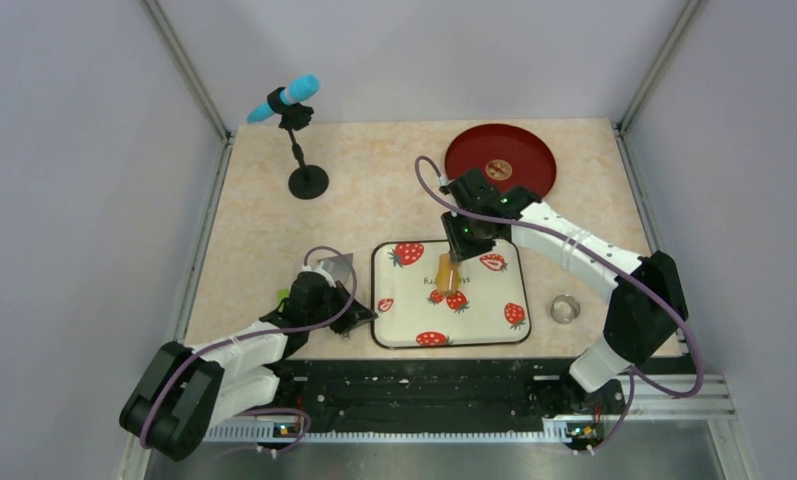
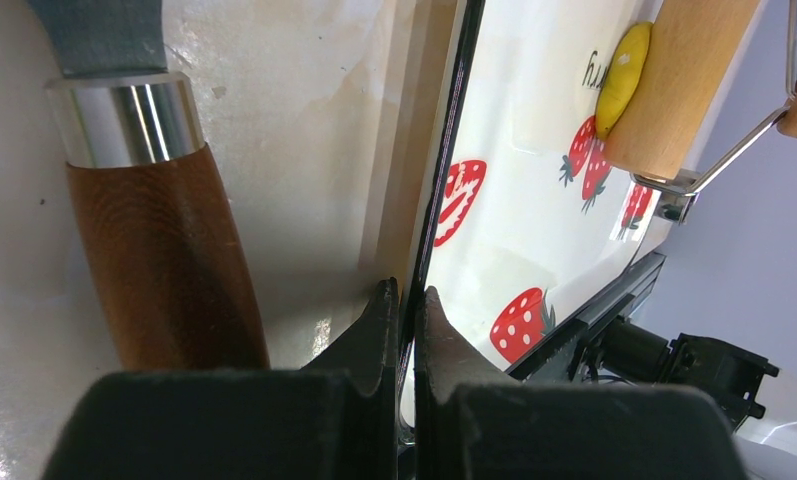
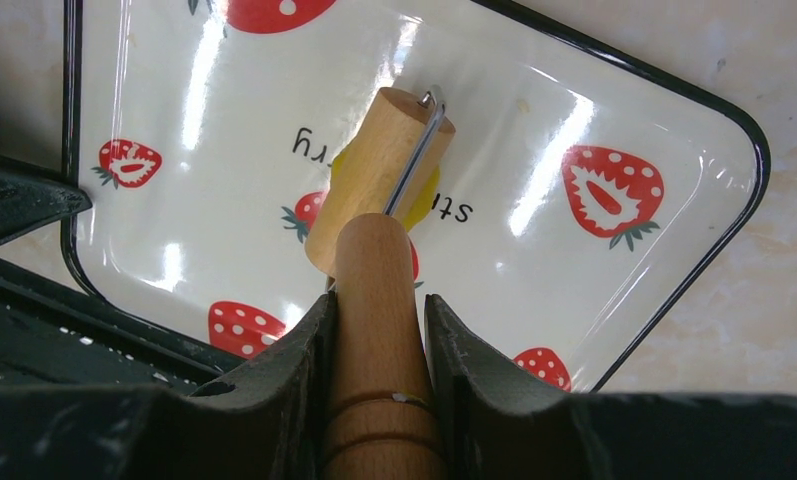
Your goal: Roll out the dumpling wrappers from the dough
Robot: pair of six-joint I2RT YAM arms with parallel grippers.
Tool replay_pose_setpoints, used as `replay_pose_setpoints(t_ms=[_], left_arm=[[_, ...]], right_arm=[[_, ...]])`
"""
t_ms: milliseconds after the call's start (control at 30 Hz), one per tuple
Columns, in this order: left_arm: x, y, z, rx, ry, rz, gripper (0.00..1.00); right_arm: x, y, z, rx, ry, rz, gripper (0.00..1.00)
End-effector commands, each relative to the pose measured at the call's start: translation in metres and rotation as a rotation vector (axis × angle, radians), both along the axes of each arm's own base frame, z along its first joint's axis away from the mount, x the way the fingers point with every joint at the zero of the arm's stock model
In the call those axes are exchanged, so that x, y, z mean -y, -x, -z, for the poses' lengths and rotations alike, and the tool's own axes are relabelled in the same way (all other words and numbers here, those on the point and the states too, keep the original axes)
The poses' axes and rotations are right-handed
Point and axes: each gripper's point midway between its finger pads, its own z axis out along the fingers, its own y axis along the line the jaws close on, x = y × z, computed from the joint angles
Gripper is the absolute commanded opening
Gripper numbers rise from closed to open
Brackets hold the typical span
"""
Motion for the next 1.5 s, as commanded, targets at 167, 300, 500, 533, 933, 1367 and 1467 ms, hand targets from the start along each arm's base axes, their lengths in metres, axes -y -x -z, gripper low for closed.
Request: replay_pose_setpoints(t_ms=[167,300,500,533,933,1367,1467], left_arm=[[-0.027,0.001,0.024,-0.064,-0.083,-0.121,0.00],[-0.027,0.000,0.024,-0.064,-0.083,-0.124,0.00],[-0.027,0.000,0.024,-0.064,-0.080,-0.123,0.00],[-0.027,0.000,0.024,-0.063,-0.078,-0.123,0.00],[-0.028,0.000,0.022,-0.056,-0.071,-0.124,0.00],[-0.019,-0.017,-0.009,0.058,-0.058,-0.073,0.36],[-0.018,-0.025,-0.027,0.115,-0.071,-0.051,0.50]], right_arm=[[0.087,0.055,0.130,-0.285,0.466,-0.036,0.00],[0.082,0.055,0.132,-0.288,0.447,-0.037,0.00],[0.079,0.053,0.133,-0.291,0.438,-0.043,0.00],[0.079,0.053,0.132,-0.288,0.436,-0.047,0.00],[0.050,0.020,0.045,-0.091,0.270,-0.010,0.00],[0.021,-0.029,-0.044,0.221,0.062,0.063,0.00],[0.013,-0.035,-0.064,0.283,-0.011,0.075,0.00]])
